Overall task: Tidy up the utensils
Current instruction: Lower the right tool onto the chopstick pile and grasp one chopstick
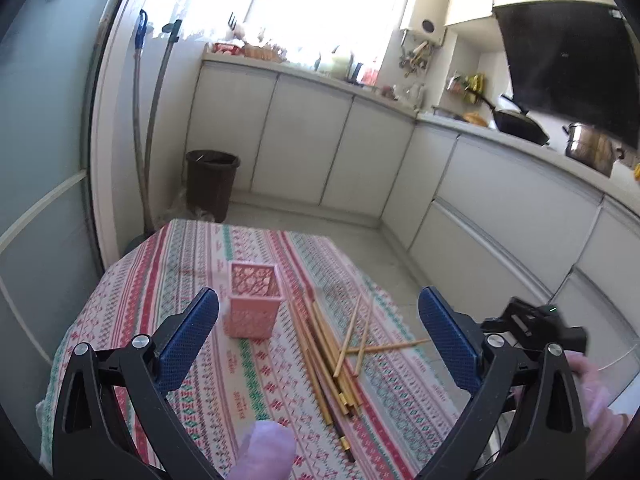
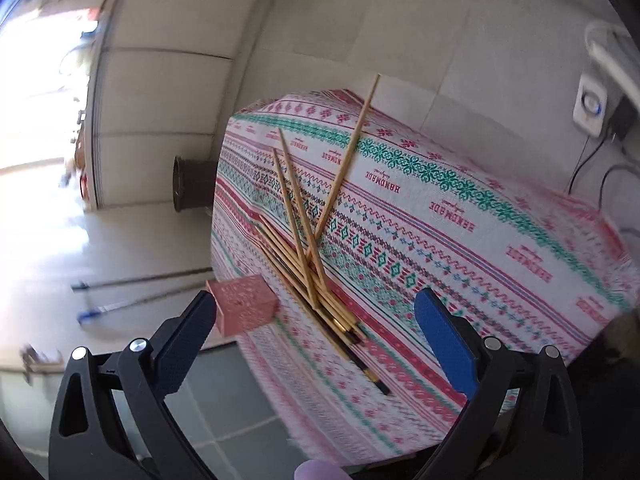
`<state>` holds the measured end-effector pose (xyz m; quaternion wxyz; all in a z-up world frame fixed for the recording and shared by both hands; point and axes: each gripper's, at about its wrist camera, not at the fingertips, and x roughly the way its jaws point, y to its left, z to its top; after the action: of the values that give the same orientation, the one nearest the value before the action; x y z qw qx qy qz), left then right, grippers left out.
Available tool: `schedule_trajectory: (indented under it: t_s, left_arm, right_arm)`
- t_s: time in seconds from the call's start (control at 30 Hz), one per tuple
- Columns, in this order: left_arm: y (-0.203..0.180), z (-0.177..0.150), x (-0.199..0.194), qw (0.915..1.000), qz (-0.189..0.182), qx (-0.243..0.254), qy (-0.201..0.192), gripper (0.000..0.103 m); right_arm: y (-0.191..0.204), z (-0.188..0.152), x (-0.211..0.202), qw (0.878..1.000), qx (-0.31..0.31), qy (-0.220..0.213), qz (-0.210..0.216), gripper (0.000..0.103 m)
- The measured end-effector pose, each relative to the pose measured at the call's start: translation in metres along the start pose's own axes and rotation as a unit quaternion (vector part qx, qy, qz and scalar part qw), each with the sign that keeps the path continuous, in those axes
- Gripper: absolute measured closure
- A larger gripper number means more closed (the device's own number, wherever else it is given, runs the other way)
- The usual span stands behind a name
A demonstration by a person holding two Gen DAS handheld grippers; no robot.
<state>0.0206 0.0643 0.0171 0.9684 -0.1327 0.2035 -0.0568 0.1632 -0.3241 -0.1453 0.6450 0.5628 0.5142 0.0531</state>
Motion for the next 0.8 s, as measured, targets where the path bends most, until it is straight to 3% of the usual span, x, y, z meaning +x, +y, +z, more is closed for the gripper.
schedule_trajectory:
  t_s: [0.07,0.13,0.27,0.37,0.5,0.6,0.73,0.77,0.8]
  left_arm:
    - [-0.001,0.004,0.009,0.9992,-0.035,0.010,0.017,0.007]
    - [-0.001,-0.001,0.027,0.9962,-0.050,0.017,0.069,0.007]
    - [-0.013,-0.022,0.049,0.9930,-0.012,0.069,0.095,0.007]
    - [-0.022,-0.032,0.061,0.9890,-0.018,0.098,0.109,0.007]
    - [-0.031,-0.048,0.081,0.9822,-0.027,0.116,0.145,0.007]
    - [-0.034,-0.057,0.089,0.9784,-0.023,0.130,0.159,0.007]
    - [-0.034,-0.063,0.098,0.9760,-0.025,0.127,0.175,0.007]
    - [-0.034,-0.064,0.099,0.9757,-0.026,0.124,0.179,0.007]
    - [-0.034,-0.064,0.101,0.9752,-0.028,0.122,0.182,0.007]
  right_arm:
    - [-0.007,0.023,0.017,1.000,0.020,0.004,-0.002,0.006]
    - [-0.019,0.038,0.029,0.998,0.058,-0.014,-0.005,0.006]
    - [-0.031,0.070,0.058,0.995,0.101,-0.009,-0.011,0.006]
    - [-0.039,0.084,0.074,0.992,0.124,-0.015,0.016,0.006]
    - [-0.027,0.110,0.074,0.993,0.112,-0.023,0.030,0.009]
    - [-0.032,0.118,0.066,0.990,0.125,-0.060,0.007,0.010]
    - [-0.036,0.127,0.082,0.992,0.123,-0.034,-0.005,0.011]
    - [-0.034,0.125,0.085,0.993,0.113,-0.033,-0.015,0.014]
    - [-0.032,0.122,0.092,0.994,0.099,-0.032,-0.026,0.024]
